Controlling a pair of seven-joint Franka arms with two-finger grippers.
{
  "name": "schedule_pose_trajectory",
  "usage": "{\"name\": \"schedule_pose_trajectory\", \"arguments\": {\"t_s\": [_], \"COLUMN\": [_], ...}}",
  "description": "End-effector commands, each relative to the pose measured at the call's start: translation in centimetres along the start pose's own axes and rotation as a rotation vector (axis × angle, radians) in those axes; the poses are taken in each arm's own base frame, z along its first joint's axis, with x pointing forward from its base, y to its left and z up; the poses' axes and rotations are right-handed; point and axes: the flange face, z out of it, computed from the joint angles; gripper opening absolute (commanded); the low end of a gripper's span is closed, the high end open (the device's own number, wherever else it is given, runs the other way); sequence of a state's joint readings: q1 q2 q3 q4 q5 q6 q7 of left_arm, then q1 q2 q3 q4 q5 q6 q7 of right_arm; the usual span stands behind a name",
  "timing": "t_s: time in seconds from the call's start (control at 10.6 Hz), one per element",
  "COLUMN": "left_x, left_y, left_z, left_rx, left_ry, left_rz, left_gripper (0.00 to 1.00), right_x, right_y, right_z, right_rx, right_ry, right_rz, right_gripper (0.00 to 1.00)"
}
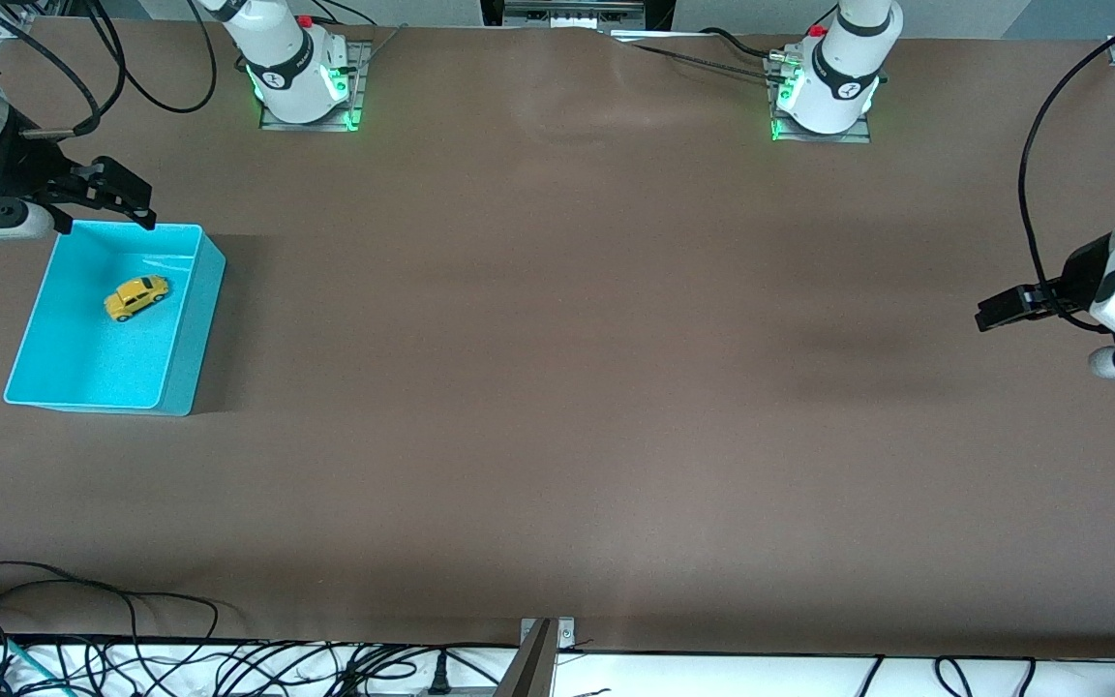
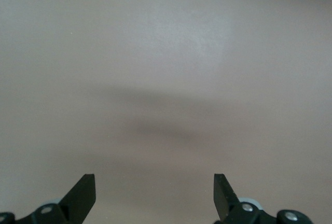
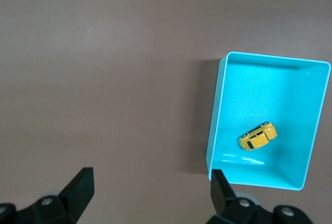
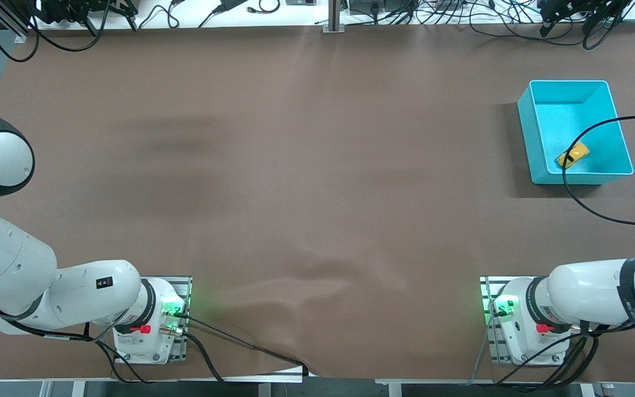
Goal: Wind up and store yellow beetle car
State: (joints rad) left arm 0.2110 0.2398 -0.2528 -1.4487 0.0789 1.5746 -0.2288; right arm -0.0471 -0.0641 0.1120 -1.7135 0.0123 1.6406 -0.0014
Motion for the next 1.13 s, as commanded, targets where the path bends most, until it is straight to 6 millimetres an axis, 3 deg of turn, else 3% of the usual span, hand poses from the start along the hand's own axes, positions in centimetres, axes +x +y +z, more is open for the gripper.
{"name": "schedule_pose_trajectory", "arguments": {"t_s": [0.0,1.04], "left_x": [-1.74,-1.71], "left_y": [0.26,0.09], "left_z": [-0.66,-0.10], "left_rx": [0.007,-0.020], "left_ry": [0.005,-0.010], "left_rz": [0.004,0.004], "left_gripper": [1.00,1.00], "right_x": [0.33,-0.19], "right_y": [0.06,-0.25], "right_z": [0.01,-0.19], "right_rx": [-0.012,-0.022], "right_ry": [-0.019,-0.058], "right_rz": [0.009,0.013], "right_gripper": [1.00,1.00]}}
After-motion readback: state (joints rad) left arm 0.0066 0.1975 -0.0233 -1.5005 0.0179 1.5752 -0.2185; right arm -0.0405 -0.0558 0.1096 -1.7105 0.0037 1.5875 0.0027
